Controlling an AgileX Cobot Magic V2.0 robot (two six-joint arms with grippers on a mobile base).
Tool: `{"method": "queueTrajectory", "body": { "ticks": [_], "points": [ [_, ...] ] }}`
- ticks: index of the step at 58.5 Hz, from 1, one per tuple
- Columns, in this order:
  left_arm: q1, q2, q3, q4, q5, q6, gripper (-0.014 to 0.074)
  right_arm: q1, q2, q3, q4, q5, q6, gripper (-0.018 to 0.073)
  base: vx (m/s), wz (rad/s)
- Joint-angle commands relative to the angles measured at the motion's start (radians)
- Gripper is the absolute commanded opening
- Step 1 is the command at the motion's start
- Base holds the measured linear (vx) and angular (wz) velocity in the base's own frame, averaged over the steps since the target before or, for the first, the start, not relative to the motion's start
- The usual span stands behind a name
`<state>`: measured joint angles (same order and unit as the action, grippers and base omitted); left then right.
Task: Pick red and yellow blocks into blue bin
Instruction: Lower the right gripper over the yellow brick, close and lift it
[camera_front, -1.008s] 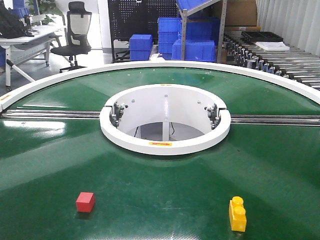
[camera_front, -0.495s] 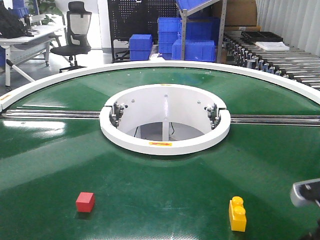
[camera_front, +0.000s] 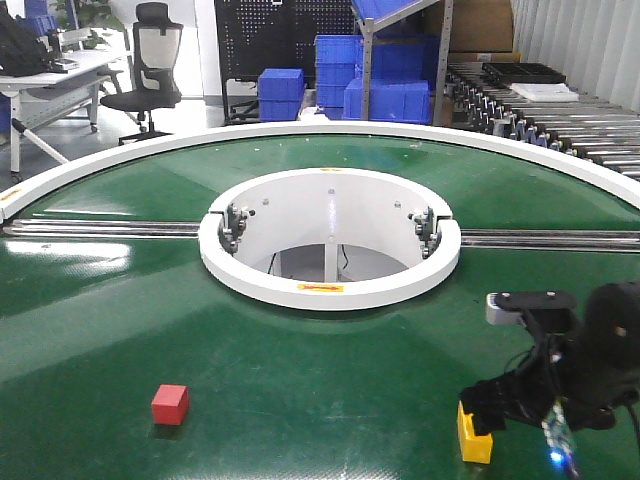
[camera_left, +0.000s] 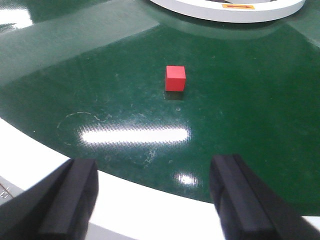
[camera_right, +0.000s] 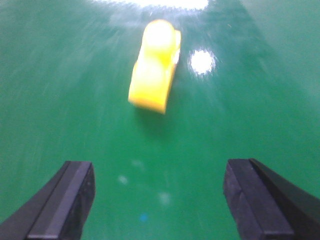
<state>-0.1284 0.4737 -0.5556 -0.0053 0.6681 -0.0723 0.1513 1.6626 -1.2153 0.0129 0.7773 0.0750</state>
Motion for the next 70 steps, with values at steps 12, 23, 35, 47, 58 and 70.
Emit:
{"method": "queueTrajectory", "body": {
  "ticks": [12,23,35,47,58,70],
  "points": [
    [-0.009,0.008,-0.027,-0.007,-0.076,-0.006,0.0563,-0.001,0.173,-0.2,-0.013,-0.028,0.034,0.0564,0.0,0.0],
    [-0.009,0.008,-0.027,-0.007,-0.076,-0.006,0.0563,-0.001,0.268,-0.268,-0.013,-0.045,0.037,0.0564,0.0,0.0],
    [-0.009,0.008,-0.027,-0.005,-0.076,-0.006,0.0563,-0.001,0.318,-0.274,-0.005,-0.069,0.037,0.0337,0.0,0.0],
    [-0.009,0.008,-0.027,-0.001,-0.076,-0.006,0.0563,-0.001,0.285,-0.274,-0.006,-0.053,0.033,0.0255,0.0,0.0],
    [-0.009,0.008,-0.027,0.0,-0.076,-0.006,0.0563,-0.001,0.173,-0.274,0.002,-0.048,-0.002,0.0256,0.0,0.0],
    [-0.009,0.008,-0.027,0.0,-0.076,-0.006,0.0556,-0.001,0.021,-0.274,0.001,-0.048,-0.04,0.0256,0.0,0.0]
  ]
}}
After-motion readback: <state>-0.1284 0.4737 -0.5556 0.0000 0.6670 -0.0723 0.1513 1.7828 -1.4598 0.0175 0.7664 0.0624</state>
